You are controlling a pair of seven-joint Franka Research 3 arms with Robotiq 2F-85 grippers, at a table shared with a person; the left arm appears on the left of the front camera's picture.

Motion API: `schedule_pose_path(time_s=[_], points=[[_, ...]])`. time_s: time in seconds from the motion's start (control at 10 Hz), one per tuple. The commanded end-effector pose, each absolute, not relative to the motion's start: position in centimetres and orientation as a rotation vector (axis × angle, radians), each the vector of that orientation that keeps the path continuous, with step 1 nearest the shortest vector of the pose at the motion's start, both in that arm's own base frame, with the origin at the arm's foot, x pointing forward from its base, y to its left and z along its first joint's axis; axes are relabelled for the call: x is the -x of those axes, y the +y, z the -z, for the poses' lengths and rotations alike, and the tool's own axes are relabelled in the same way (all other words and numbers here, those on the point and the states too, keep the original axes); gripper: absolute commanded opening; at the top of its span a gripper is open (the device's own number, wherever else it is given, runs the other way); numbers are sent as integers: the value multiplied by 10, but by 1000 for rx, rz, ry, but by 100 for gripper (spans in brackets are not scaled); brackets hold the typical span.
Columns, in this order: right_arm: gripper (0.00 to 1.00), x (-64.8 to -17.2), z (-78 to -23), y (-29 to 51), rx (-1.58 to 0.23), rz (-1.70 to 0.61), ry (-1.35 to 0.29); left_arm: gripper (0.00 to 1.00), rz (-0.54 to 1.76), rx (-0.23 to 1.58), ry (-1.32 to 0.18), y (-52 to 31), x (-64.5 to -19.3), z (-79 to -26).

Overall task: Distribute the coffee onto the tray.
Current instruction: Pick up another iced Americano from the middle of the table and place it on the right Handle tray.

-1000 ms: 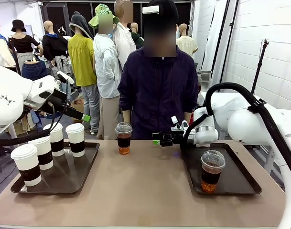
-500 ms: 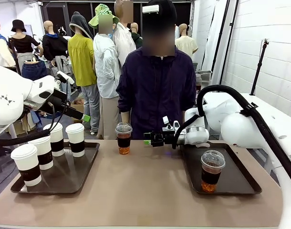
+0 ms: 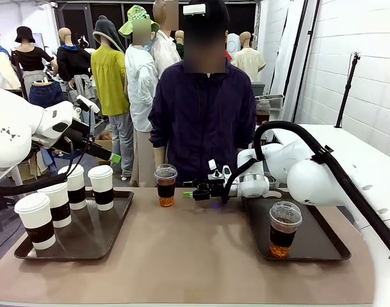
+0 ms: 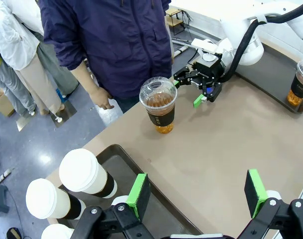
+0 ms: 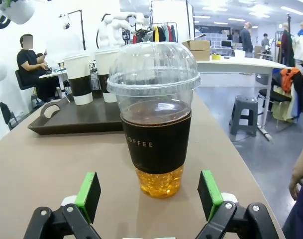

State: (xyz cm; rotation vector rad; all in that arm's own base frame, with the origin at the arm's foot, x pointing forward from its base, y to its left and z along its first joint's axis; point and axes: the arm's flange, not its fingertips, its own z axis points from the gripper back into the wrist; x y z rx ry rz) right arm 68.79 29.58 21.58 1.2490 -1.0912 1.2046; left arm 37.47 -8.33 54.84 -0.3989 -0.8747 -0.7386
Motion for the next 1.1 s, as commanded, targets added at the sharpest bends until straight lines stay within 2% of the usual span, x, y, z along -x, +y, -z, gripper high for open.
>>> schedule_pose_path(time_s=[0.0,1.0], points=[[100,-710,-216,313,-1264,-1197,-1063,100,737,409,-872,-82,-375,-548],[100,-716,-219,351,-1333,-1215,-1012,100,737,409,-872,-82,-375,-548]])
